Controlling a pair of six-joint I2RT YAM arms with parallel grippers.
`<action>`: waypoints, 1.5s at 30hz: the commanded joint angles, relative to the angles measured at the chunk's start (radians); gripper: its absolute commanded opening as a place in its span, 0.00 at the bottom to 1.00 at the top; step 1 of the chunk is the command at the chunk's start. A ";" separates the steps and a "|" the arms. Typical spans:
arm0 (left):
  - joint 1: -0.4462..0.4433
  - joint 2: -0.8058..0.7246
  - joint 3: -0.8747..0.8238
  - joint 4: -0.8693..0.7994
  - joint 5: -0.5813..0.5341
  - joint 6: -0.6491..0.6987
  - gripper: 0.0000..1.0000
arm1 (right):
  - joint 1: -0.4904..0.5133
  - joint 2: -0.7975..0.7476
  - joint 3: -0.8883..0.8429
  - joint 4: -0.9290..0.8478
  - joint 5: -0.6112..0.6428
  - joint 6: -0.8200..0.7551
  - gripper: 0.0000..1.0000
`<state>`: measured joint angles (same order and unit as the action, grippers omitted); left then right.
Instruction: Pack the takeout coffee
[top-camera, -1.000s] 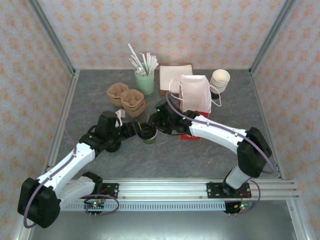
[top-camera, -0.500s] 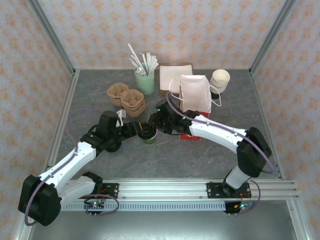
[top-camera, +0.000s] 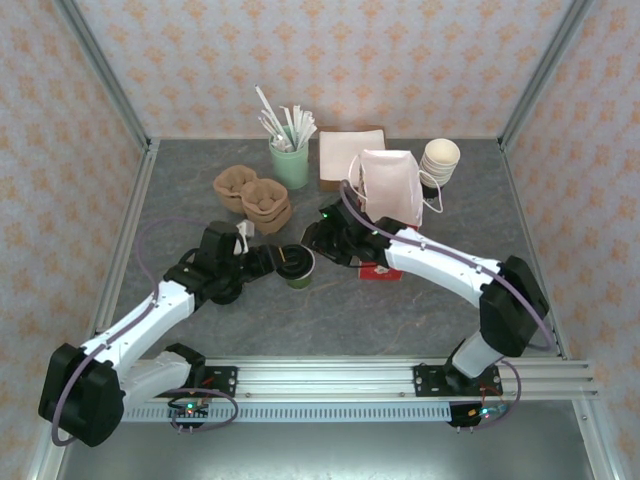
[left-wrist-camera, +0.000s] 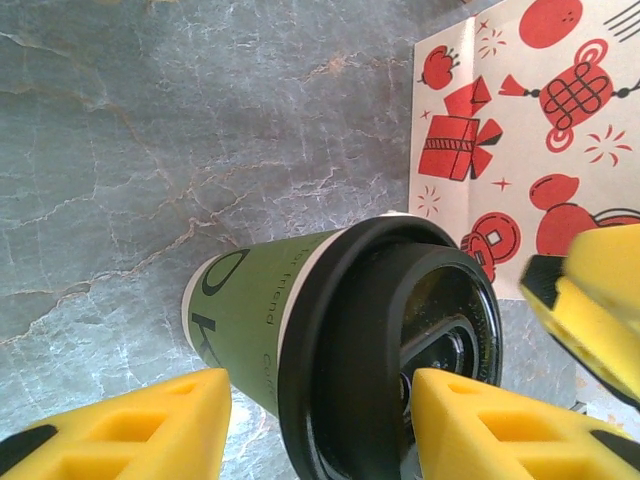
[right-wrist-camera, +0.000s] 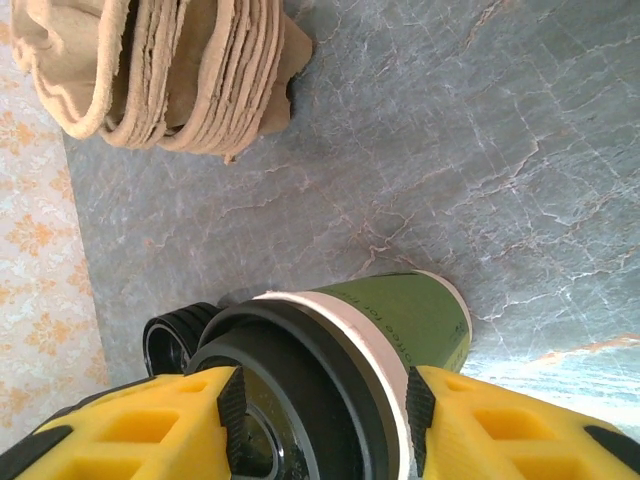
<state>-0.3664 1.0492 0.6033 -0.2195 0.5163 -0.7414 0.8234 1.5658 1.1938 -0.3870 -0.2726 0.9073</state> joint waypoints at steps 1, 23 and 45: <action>-0.017 0.011 0.029 0.030 0.005 -0.016 0.51 | -0.004 -0.048 -0.035 0.028 -0.031 -0.030 0.50; -0.075 0.060 0.082 0.032 -0.029 -0.020 0.51 | -0.011 -0.038 -0.059 0.020 -0.079 -0.050 0.51; -0.073 0.182 0.163 -0.080 -0.127 0.136 0.57 | -0.010 0.019 -0.028 -0.018 -0.083 -0.087 0.48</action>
<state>-0.4370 1.2140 0.7490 -0.2855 0.4259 -0.6331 0.8173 1.5612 1.1481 -0.3851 -0.3500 0.8371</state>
